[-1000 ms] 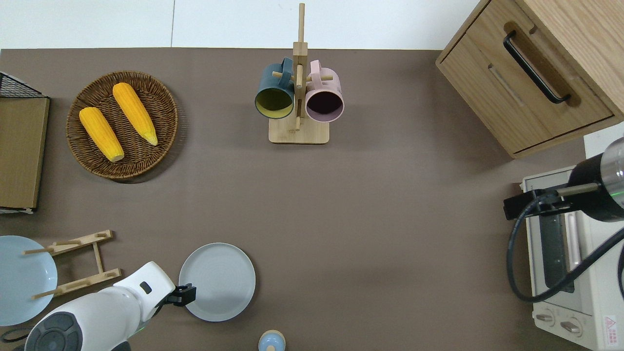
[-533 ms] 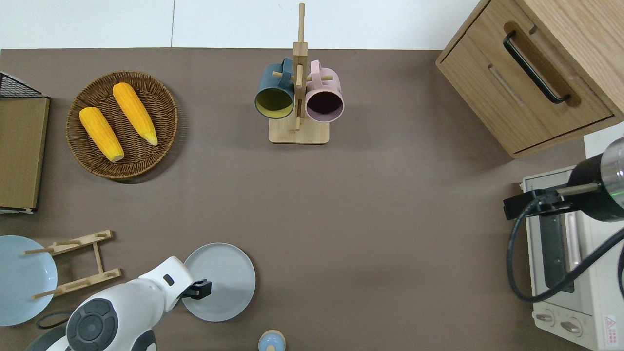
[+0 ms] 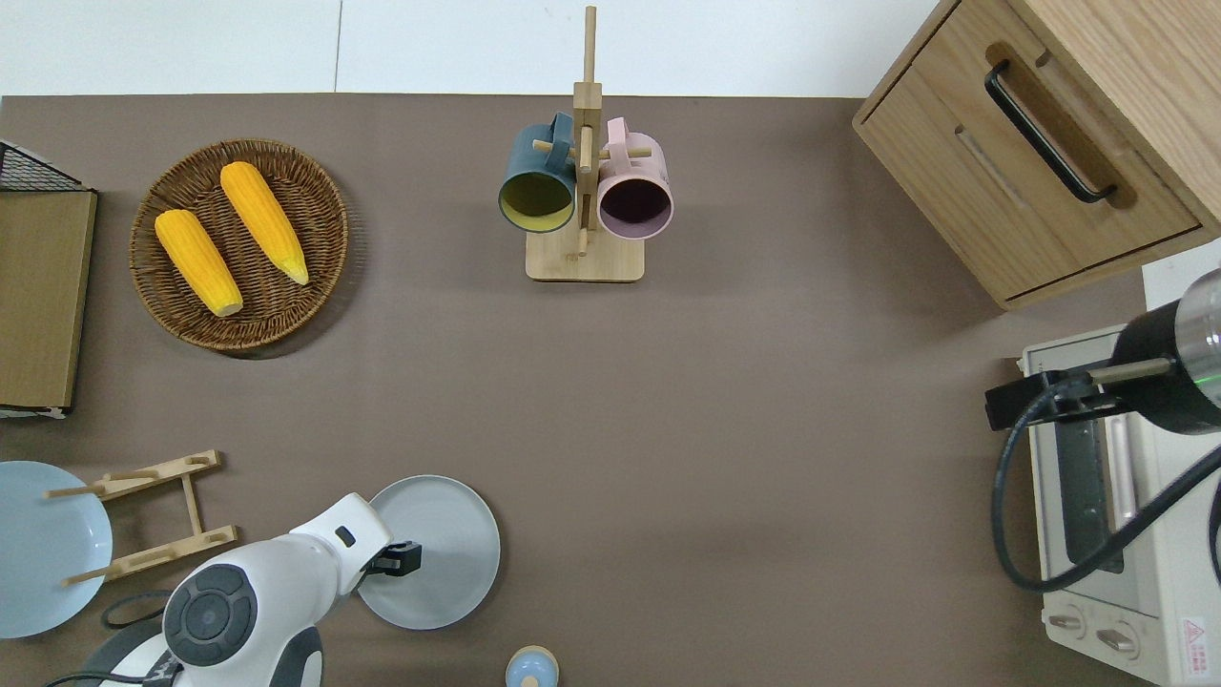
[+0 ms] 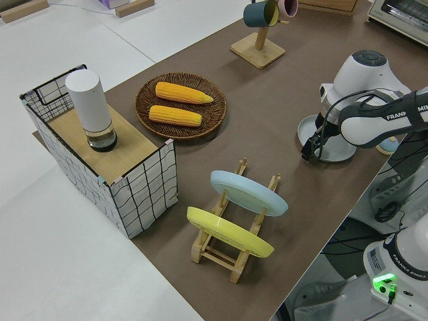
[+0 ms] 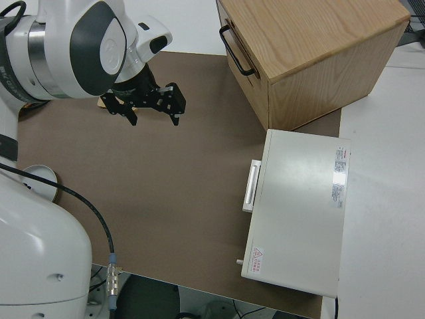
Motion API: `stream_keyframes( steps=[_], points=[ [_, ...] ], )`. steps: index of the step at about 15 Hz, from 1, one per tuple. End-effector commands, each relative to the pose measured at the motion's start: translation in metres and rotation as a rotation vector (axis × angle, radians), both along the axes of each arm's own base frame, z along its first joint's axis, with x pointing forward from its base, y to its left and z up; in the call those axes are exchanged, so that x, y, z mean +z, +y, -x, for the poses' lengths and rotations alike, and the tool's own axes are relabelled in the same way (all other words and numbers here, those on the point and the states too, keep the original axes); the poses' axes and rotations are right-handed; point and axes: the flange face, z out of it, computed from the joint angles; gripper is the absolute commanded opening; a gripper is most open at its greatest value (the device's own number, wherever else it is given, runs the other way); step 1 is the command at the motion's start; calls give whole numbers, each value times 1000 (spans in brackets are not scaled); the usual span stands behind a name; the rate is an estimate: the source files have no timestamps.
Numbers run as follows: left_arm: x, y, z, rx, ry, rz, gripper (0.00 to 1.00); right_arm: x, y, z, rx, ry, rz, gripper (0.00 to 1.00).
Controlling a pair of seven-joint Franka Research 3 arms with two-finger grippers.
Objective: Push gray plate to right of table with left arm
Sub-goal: 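Push the gray plate with the left gripper away from the blue plate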
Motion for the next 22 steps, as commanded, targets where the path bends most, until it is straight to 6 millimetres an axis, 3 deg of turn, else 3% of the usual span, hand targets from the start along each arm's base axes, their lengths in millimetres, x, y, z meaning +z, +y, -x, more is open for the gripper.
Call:
stream_keyframes(
  steps=[1,3,5,6,17,22],
  points=[
    [-4,2,13,13,-26,6,468,4,-1,3,-14,4,-2,983],
    [-2,3,13,16,-26,6,208,4,-1,3,-14,4,-2,983],
    [-2,5,13,19,-24,6,48,4,-2,3,-15,4,-2,983],
    [-2,5,13,19,-24,6,14,4,-1,3,-15,4,-1,983],
    [-9,7,12,31,-13,6,0,4,-1,3,-14,4,-2,983],
    [-13,-5,9,83,-13,49,0,4,-1,3,-14,4,-2,983]
  ],
)
